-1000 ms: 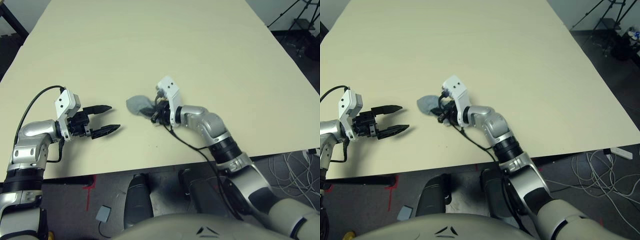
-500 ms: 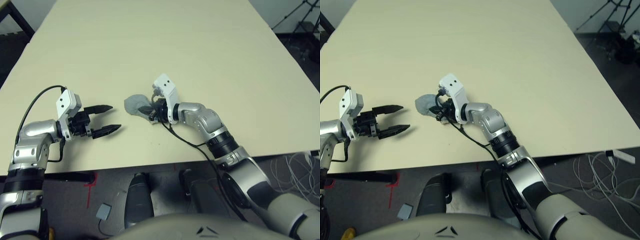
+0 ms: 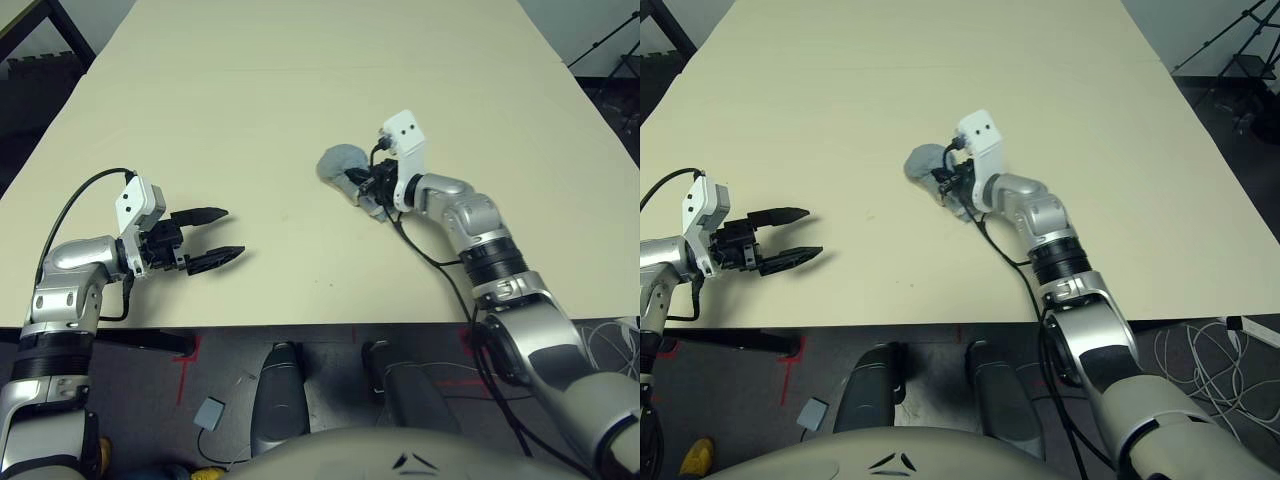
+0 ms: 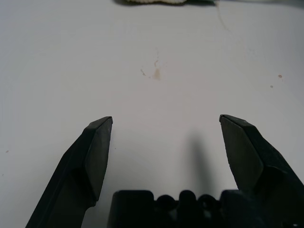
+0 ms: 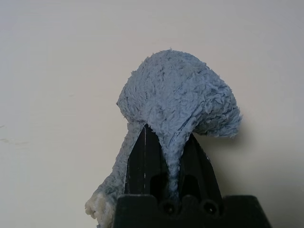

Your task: Wipe the water off the table with a rag.

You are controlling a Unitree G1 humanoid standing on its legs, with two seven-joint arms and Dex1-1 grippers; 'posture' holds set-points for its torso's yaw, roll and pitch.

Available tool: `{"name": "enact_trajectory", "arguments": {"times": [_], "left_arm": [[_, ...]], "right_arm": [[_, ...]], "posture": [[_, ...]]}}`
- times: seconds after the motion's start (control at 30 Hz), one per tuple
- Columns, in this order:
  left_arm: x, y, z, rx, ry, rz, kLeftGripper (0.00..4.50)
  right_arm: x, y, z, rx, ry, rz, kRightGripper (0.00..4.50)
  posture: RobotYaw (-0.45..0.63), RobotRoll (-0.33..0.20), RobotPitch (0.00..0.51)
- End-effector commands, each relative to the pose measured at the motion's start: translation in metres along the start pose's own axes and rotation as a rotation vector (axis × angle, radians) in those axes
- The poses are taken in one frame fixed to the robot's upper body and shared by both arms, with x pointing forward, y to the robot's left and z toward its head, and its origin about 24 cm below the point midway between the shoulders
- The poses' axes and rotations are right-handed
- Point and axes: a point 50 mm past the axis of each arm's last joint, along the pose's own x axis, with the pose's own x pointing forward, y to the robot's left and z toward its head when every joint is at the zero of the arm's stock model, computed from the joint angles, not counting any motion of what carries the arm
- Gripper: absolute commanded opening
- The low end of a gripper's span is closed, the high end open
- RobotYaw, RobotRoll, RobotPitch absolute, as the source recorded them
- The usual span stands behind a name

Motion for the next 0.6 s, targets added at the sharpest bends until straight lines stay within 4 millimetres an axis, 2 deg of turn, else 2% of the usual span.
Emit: {"name": "enact_trajectory", "arguments": {"times": [0.03,0.17,0.3,0.43,0.6], "left_arm": [[0.001,0.0,-0.002,0.001,0.017,-0.014,4.5],[0.002,0.0,-0.002,-0.001,0.018,-0.015,4.5],[0.005,0.002,-0.003,-0.002,0.014,-0.02,4.5],[0.009,0.003,-0.002,0.001,0.01,-0.027,4.5],[0.011,0.005,-0.001,0.006,0.007,-0.032,4.5]], "right_arm": [[-0.032,-0.021,0.033,-0.033,-0.054,-0.018,0.06],[-0.065,-0.039,0.051,-0.09,-0.023,-0.052,0.06],[-0.089,-0.047,0.06,-0.122,0.007,-0.076,0.06],[-0.097,-0.052,0.053,-0.104,0.052,-0.09,0.06],[-0.097,-0.052,0.039,-0.068,0.082,-0.087,0.06]], "posture": [[-0.12,0.0,0.178],[-0.12,0.0,0.177],[-0.14,0.0,0.175],[-0.15,0.0,0.172],[-0.15,0.0,0.164]]}}
